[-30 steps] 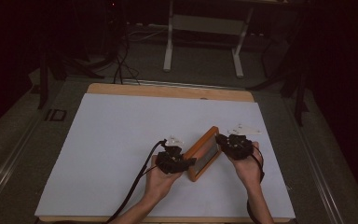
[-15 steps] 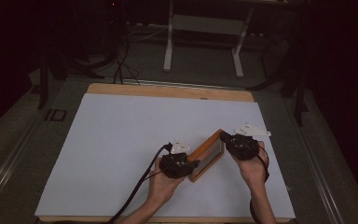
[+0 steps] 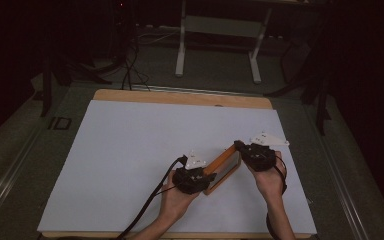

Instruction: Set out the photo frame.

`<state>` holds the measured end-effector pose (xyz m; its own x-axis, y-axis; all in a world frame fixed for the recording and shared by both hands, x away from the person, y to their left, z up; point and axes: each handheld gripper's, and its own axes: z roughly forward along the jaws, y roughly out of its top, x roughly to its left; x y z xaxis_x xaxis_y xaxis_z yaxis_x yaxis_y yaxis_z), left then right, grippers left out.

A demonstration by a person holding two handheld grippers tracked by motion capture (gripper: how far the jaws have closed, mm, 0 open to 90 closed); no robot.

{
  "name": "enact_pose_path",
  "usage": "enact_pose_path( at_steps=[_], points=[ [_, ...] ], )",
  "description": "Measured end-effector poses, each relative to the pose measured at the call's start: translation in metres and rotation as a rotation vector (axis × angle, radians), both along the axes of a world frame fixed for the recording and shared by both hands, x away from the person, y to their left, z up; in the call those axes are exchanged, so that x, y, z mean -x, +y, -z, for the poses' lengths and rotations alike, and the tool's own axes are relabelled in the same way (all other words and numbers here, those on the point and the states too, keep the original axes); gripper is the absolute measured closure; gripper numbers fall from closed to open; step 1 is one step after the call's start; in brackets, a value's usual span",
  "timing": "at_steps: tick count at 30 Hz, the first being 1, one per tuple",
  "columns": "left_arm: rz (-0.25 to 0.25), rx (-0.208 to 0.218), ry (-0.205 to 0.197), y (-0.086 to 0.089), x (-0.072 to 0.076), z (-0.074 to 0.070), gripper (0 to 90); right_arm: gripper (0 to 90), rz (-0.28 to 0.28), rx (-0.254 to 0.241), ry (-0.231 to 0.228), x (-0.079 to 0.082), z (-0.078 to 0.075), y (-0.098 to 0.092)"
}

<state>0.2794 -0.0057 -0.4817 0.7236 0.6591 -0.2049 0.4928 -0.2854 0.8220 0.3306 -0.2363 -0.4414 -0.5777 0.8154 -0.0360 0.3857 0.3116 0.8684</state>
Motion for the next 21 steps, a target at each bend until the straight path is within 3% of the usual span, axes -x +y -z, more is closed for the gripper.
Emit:
enact_pose_path(
  at_steps=[4,11,17,21],
  points=[
    [0.007,0.012,0.023,-0.001,0.000,0.007,63.0,89.8,0.000,-0.007,0.001,0.000,0.000,-0.001],
    [0.015,-0.011,0.043,-0.006,-0.001,0.023,59.5,89.8,-0.001,-0.001,-0.002,0.000,0.000,0.000],
    [0.013,-0.049,0.035,-0.007,-0.003,0.026,67.8,89.8,0.003,0.010,-0.006,0.000,0.000,0.000],
    [0.021,-0.043,0.060,-0.004,-0.008,0.024,68.8,89.7,0.008,0.010,-0.003,-0.001,-0.001,-0.001]
  ],
)
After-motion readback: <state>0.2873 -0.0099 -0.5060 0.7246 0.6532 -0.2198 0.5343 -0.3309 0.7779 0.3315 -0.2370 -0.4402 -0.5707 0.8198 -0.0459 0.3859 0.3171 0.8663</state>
